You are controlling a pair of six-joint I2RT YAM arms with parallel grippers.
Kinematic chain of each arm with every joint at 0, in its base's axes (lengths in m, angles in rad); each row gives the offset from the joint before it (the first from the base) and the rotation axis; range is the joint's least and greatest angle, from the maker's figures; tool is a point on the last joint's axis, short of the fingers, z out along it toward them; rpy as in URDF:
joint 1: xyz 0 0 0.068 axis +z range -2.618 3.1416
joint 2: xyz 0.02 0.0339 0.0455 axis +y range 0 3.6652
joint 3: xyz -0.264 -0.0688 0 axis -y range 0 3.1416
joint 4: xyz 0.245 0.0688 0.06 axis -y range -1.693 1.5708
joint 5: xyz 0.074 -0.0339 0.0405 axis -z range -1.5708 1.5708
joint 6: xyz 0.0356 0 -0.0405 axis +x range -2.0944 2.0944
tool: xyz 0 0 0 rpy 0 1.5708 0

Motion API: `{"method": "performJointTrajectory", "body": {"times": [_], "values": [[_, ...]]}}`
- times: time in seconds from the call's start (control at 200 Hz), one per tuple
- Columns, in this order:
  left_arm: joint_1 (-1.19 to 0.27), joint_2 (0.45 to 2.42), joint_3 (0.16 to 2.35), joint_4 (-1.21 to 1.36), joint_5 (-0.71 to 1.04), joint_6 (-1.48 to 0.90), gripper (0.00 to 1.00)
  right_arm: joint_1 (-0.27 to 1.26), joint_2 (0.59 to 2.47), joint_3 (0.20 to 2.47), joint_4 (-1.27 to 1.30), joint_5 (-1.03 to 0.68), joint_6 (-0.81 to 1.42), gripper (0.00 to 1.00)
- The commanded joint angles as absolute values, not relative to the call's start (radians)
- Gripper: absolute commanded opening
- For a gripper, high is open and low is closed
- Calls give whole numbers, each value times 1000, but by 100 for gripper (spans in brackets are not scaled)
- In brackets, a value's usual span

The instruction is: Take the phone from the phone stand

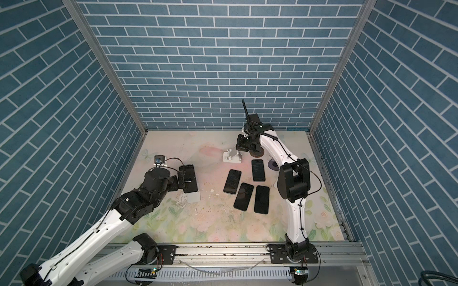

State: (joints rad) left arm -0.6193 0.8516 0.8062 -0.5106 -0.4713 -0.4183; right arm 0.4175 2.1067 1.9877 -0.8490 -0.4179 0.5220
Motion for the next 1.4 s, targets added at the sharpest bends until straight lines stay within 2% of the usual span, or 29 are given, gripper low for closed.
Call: {"method": "performJointTrajectory", "body": {"times": [0.0, 0.665, 1.165, 1.395], "values": [[-612, 860, 836, -514, -481, -414, 100, 397, 2123, 2055, -847, -464, 492, 0], [-611, 896, 848, -505, -475, -420, 100, 334, 2257, 2127, -879, -475, 492, 0], [-612, 913, 850, -497, -466, -423, 100, 335, 2262, 2157, -888, -458, 500, 0], [-611, 902, 843, -500, -476, -420, 100, 334, 2257, 2178, -878, -475, 502, 11]]}}
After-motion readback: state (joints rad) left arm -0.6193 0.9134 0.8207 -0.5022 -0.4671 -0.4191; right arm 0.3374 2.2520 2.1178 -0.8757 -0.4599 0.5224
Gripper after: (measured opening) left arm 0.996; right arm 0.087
